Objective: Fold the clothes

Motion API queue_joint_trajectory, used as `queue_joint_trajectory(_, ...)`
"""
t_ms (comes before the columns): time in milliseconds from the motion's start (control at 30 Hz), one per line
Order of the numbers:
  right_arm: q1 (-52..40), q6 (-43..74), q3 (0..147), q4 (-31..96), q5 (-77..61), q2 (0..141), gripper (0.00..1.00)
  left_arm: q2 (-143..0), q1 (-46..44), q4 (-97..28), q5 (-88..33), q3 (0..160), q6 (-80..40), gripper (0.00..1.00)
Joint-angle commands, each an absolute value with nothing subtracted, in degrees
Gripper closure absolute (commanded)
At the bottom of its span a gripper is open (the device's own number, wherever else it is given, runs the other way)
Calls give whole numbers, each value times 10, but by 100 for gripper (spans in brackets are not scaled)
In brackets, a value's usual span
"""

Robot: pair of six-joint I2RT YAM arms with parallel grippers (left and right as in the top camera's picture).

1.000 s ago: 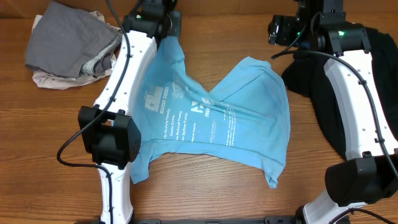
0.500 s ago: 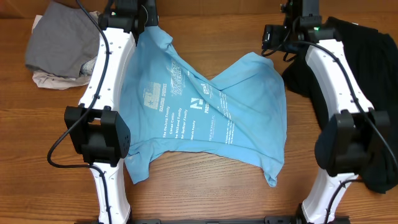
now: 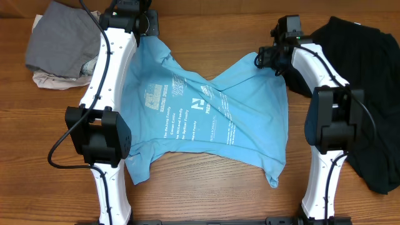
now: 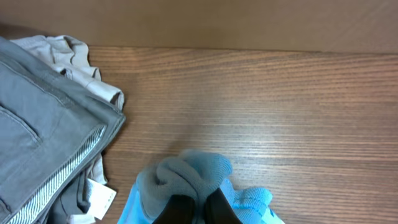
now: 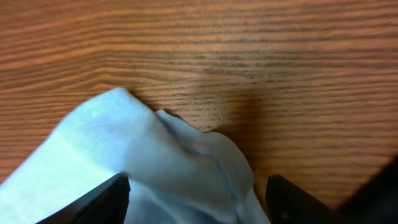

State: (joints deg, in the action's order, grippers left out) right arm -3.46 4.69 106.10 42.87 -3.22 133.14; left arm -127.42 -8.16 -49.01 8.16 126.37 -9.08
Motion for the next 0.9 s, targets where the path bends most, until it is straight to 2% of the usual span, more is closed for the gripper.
queue_joint_trajectory(0,-35,47,1060,407,-39,1342,25,-1272,-84,-495,79,1265,-99,96)
queue_joint_trajectory(100,-35,46,1060,386,-39,1353,26,-1272,-84,-497,79,1259,-99,96)
queue_joint_trajectory(200,-35,47,1060,380,-40,1363,36,-1272,-84,-498,79,1257,-99,96)
queue_joint_trajectory(267,-35,47,1060,378,-39,1364,68,-1272,-84,-496,79,1257,-99,96)
queue_joint_trajectory(367,-34,47,1060,373,-39,1364,80,-1272,-82,-496,79,1257,-108,96)
queue_joint_trajectory(467,-25,47,1081,384,-34,1364,83,-1272,-82,-492,81,1257,-108,96)
queue_joint_trajectory(533,-14,47,1129,427,-33,1364,95,-1272,-81,-488,98,1257,-107,96)
queue_joint_trajectory(733,24,47,1312,580,-33,1364,96,-1272,-44,-471,59,1261,-119,95)
queue_joint_trajectory(867,39,47,1414,700,-57,1363,96,-1269,-16,-463,-1,1263,-118,88)
